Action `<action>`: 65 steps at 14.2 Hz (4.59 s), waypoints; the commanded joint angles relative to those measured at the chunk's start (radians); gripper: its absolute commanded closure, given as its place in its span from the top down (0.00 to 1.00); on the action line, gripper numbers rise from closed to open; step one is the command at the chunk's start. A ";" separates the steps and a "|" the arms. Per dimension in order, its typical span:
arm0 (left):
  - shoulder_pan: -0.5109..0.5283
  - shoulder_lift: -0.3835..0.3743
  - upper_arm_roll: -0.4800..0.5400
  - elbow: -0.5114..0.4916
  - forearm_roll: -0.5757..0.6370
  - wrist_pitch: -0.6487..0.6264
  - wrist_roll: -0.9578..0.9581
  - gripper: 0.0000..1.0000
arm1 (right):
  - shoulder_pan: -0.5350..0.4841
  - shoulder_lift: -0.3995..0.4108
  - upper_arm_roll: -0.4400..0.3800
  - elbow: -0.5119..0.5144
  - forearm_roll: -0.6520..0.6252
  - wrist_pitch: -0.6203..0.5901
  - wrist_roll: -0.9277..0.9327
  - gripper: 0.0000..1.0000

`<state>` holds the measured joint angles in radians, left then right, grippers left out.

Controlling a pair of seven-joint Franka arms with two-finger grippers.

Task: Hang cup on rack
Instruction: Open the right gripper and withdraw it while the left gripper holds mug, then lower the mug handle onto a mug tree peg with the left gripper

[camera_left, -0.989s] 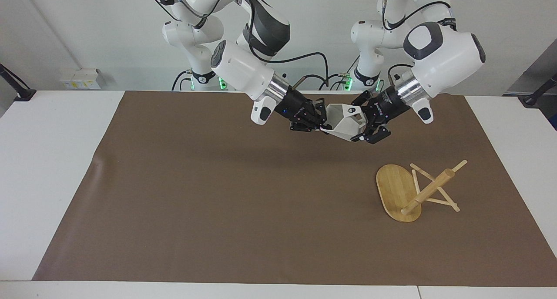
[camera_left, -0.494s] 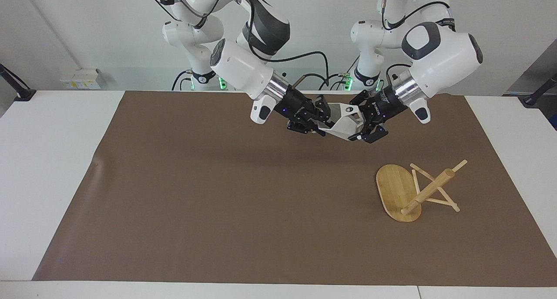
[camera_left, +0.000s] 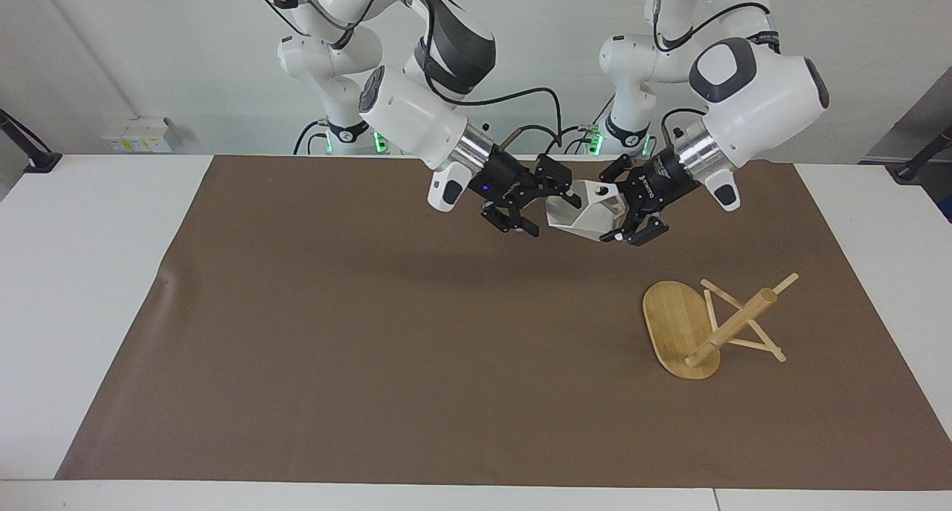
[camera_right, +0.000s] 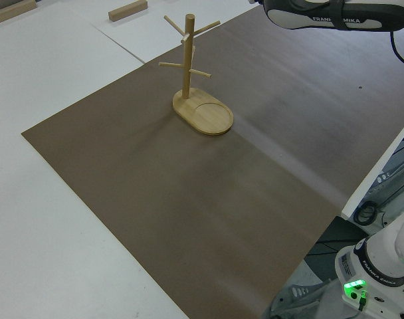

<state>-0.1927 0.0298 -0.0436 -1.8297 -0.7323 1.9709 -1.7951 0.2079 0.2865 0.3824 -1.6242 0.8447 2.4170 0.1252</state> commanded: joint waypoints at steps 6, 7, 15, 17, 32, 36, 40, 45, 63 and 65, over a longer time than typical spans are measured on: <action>-0.002 -0.045 0.005 -0.143 0.093 0.206 -0.269 0.00 | -0.015 0.005 -0.004 -0.011 0.008 0.071 -0.030 1.00; 0.001 -0.045 0.007 -0.149 0.123 0.221 -0.317 0.00 | -0.019 0.005 -0.005 -0.009 -0.010 0.071 -0.032 1.00; 0.047 -0.045 0.008 -0.184 0.283 0.284 -0.559 0.00 | -0.181 -0.007 -0.008 -0.065 -0.525 -0.037 -0.051 1.00; 0.049 -0.044 0.008 -0.184 0.359 0.299 -0.648 0.00 | -0.244 -0.012 -0.008 -0.065 -0.579 -0.110 -0.114 1.00; 0.075 -0.005 0.007 -0.183 0.378 0.424 -0.917 0.00 | -0.441 -0.101 -0.085 -0.056 -0.944 -0.525 -0.067 1.00; 0.068 0.025 0.008 -0.172 0.378 0.448 -0.990 0.00 | -0.441 -0.159 -0.119 -0.046 -0.960 -0.593 -0.070 1.00; 0.075 0.047 0.008 -0.161 0.386 0.479 -1.044 0.00 | -0.443 -0.176 -0.151 0.032 -0.946 -0.690 -0.071 1.00; 0.082 0.067 0.010 -0.142 0.387 0.525 -1.147 0.00 | -0.424 -0.210 -0.239 0.040 -0.888 -0.714 -0.128 1.00; 0.101 0.091 0.010 -0.178 0.389 0.606 -1.221 0.00 | -0.354 -0.265 -0.353 0.080 -0.868 -0.786 -0.165 1.00; 0.101 0.090 0.010 -0.181 0.389 0.605 -1.218 0.01 | -0.351 -0.273 -0.353 0.057 -0.868 -0.782 -0.162 1.00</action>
<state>-0.0861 0.1239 -0.0255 -1.9972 -0.3820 2.5454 -2.7923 -0.1503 0.0273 0.0416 -1.5475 -0.0417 1.6455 -0.0156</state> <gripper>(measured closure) 0.278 0.000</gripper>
